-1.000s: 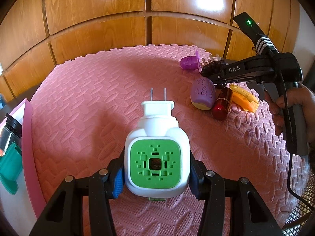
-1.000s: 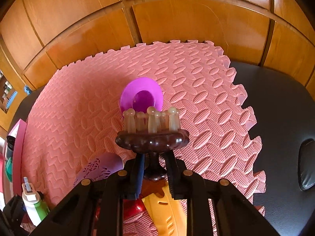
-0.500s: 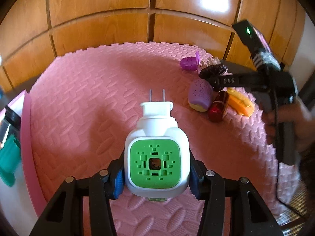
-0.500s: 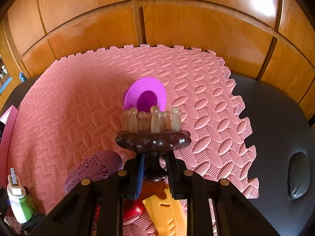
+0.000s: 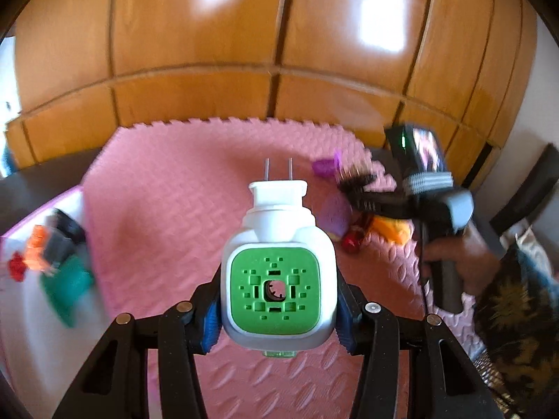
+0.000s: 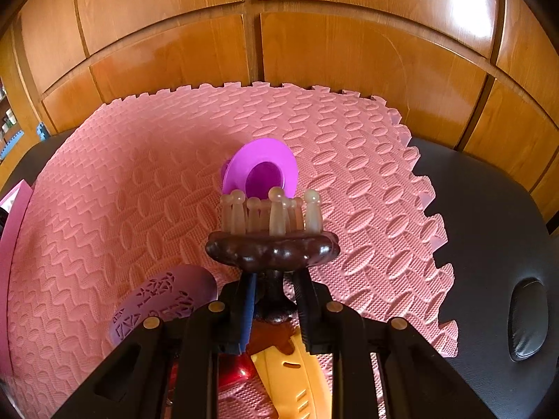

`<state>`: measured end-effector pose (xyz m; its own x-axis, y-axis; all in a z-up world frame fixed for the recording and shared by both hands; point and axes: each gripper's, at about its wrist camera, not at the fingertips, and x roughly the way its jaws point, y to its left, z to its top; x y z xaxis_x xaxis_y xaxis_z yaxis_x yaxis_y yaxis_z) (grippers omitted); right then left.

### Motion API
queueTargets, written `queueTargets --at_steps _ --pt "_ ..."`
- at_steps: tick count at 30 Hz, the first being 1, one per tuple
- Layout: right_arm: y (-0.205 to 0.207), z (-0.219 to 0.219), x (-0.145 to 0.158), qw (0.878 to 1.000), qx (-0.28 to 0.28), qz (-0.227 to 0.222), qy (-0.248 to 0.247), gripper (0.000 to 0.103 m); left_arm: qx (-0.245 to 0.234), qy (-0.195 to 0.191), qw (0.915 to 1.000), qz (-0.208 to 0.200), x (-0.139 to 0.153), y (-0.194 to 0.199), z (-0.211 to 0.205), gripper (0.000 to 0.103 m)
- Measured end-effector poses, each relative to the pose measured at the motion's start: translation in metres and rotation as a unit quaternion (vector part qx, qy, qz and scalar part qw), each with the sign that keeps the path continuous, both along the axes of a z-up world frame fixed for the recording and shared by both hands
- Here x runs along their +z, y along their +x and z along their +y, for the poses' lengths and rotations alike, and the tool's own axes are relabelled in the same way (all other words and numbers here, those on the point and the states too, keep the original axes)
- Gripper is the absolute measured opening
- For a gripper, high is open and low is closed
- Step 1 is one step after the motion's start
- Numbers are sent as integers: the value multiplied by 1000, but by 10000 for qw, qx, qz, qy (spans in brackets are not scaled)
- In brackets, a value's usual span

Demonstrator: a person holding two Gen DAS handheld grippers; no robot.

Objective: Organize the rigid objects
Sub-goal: 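Carry the plug device into the tray and open the left tool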

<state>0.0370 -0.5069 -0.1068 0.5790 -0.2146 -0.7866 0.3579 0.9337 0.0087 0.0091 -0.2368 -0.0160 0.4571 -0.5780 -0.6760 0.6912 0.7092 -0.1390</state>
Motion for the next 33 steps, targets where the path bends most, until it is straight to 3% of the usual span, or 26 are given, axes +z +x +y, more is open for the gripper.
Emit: queueTargets --at_steps 4,8,10,16,33 --pt "0 4 -1 9999 -5 -6 -119 20 448 -190 9988 -114 29 9 46 52" --pt "0 5 -1 9998 20 -6 -175 20 1111 -138 9936 -116 39 28 101 52" --pt "0 7 -1 9998 31 11 -216 20 1461 -32 9893 -42 34 41 125 52" --pt "1 9 0 9994 44 39 -329 20 2440 167 9664 788 -8 85 193 52" --pt "2 10 -2 9991 85 61 -407 20 2825 669 9500 1146 -63 142 195 52"
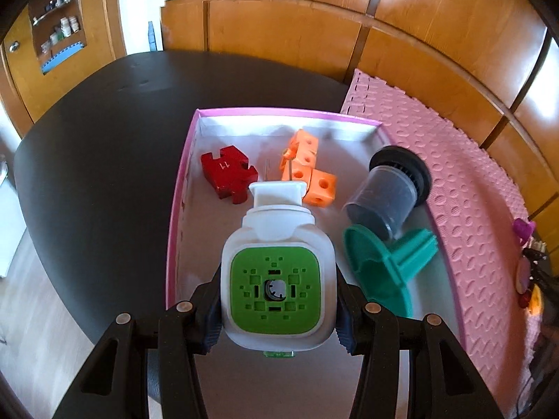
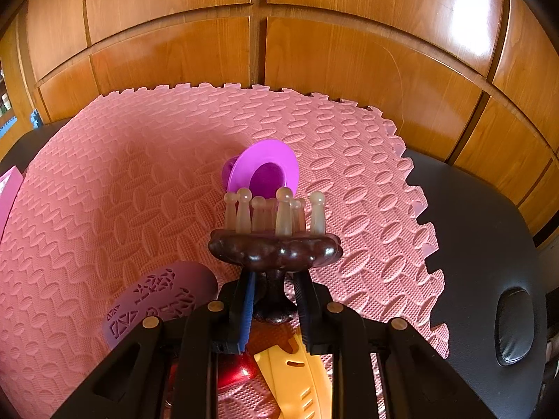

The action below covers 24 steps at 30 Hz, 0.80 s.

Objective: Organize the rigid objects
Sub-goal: 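Carry the plug device into the tray and open the left tool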

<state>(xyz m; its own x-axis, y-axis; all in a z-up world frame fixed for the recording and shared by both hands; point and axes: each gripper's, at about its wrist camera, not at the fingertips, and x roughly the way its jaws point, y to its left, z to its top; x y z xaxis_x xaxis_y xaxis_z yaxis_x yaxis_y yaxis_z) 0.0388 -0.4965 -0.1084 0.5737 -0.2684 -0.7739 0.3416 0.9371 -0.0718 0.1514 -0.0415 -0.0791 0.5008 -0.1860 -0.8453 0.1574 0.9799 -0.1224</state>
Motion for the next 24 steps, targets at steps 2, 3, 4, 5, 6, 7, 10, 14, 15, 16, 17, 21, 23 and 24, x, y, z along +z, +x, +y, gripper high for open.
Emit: queueTargets --at_steps 2,3,4,5,6,7,10,14,15,16,17,21,23,24 --pt "0 0 0 10000 9 3 0 20 -10 57 10000 -30 -2 0 0 52" --pt "0 0 0 10000 12 2 3 20 -29 76 10000 -58 -2 0 -1 52" --pt "0 -1 0 10000 9 -2 9 20 -41 77 9999 -87 -1 0 -2 52" --pt "0 0 0 10000 5 -7 13 20 -34 67 9999 -87 -1 0 -2 53" --pt "0 0 0 10000 7 -9 17 20 -32 42 10000 -78 0 1 -2 53" --pt "0 0 0 10000 5 -9 18 20 -33 7 10000 -77 1 1 -2 53" --pt "0 0 0 10000 6 -9 0 20 -87 17 9998 -203 9 -6 -5 53" --pt "0 0 -1 10000 -16 -27 -16 21 -187 63 9983 -552 28 -23 -7 62" --pt "0 1 0 10000 -17 -30 -22 21 -203 70 9979 -616 31 -28 -8 62" --pt "0 1 0 10000 -24 -37 -18 21 -220 76 9975 -669 34 -31 -8 62" --pt "-1 1 0 10000 -36 -47 -2 21 -227 91 9970 -733 38 -36 -10 62" --pt "-2 0 -1 9999 -78 -116 61 21 -261 200 9954 -898 49 -53 -15 62" --pt "-3 -1 -1 9998 -103 -146 100 21 -291 258 9946 -966 52 -61 -18 62" --pt "-3 -1 -1 9997 -121 -159 127 21 -294 285 9942 -991 53 -63 -19 62"
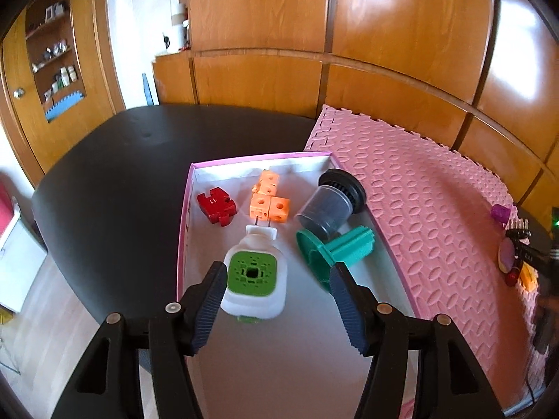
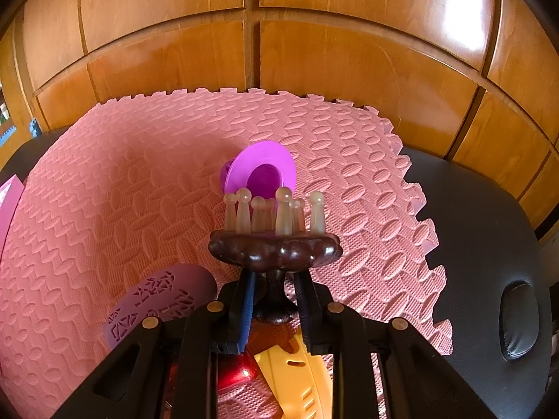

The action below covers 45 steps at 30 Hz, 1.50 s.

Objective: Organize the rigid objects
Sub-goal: 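Carry the plug device into the tray and open the left tool, then carry the brown peg holder over the tray with the right tool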

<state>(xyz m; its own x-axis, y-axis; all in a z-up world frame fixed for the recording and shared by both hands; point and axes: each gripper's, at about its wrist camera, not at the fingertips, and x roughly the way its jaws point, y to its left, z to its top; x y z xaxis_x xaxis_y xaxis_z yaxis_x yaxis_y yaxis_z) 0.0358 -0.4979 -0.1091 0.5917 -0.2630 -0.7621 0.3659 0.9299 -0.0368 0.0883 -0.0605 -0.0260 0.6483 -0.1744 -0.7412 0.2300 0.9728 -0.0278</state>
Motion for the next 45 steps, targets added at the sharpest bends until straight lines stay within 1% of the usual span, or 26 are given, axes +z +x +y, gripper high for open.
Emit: queueTargets --at_steps 6,12,27,33,37,39,42,45 --pt "-1 0 0 9999 -86 -52 60 21 -43 180 9997 -157 5 -14 -6 62" --pt "-1 1 0 9999 -143 -30 12 21 -30 142 9999 -73 2 -18 -5 62" --pt "-4 1 1 9997 -174 -99 102 21 42 198 9997 -130 3 -23 -1 62" --pt "-10 -1 13 9989 -264 -357 146 21 117 186 9997 -142 4 -24 4 62" --pt "-19 -2 31 9966 -306 -718 272 21 196 155 9995 -176 7 -25 11 62" --pt "-23 2 41 9957 -257 -856 241 21 267 118 9994 -185 7 -24 18 62" --pt "-29 18 58 9941 -70 -1055 233 21 391 33 9991 -172 8 -22 28 62" --pt "-31 50 72 9925 347 -1147 257 21 470 -23 9987 -174 8 -21 37 62"
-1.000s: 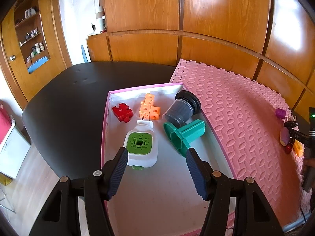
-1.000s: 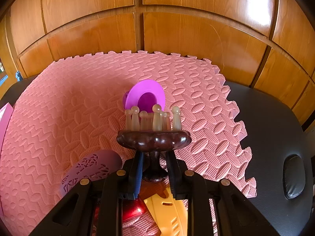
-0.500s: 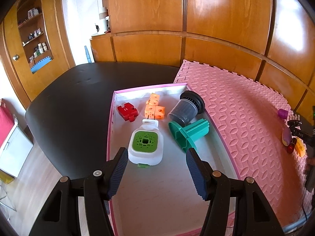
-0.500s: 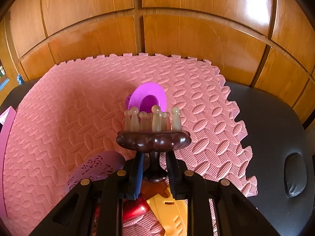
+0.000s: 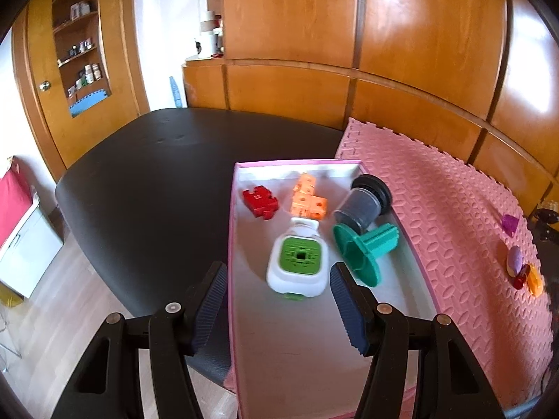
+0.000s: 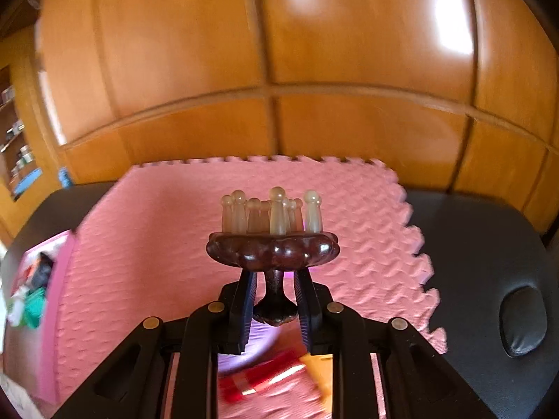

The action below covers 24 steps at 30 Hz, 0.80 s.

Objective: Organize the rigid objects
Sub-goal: 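Carry the brown peg holder over the tray with the right tool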

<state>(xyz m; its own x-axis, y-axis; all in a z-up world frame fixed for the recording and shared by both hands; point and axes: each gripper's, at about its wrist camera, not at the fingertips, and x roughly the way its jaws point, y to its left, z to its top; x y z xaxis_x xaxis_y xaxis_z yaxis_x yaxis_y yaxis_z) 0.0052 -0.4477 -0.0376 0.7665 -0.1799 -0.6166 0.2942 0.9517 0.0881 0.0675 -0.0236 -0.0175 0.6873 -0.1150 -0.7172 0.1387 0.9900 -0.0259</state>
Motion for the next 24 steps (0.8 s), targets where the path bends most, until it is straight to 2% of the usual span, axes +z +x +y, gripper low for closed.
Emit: queueTargets --at_steps 3,6,10,14,17,24 --pt "0 47 6 9978 653 2 105 21 68 -85 9999 16 -1 0 8 62" --pt "2 104 6 9899 1405 72 194 21 118 -178 9998 18 -3 -1 16 62" --pt "8 183 2 9694 2424 325 194 21 169 -284 9995 14 -4 -3 26 62" --pt "19 238 -15 9488 3038 865 6 21 192 -393 9990 40 -6 -6 34 62" --pt "29 263 -29 9399 3187 1215 -146 21 214 -479 9986 68 -9 -7 39 62" --pt "47 281 -53 9334 3139 1678 -466 21 206 -644 9976 156 -15 -8 43 62"
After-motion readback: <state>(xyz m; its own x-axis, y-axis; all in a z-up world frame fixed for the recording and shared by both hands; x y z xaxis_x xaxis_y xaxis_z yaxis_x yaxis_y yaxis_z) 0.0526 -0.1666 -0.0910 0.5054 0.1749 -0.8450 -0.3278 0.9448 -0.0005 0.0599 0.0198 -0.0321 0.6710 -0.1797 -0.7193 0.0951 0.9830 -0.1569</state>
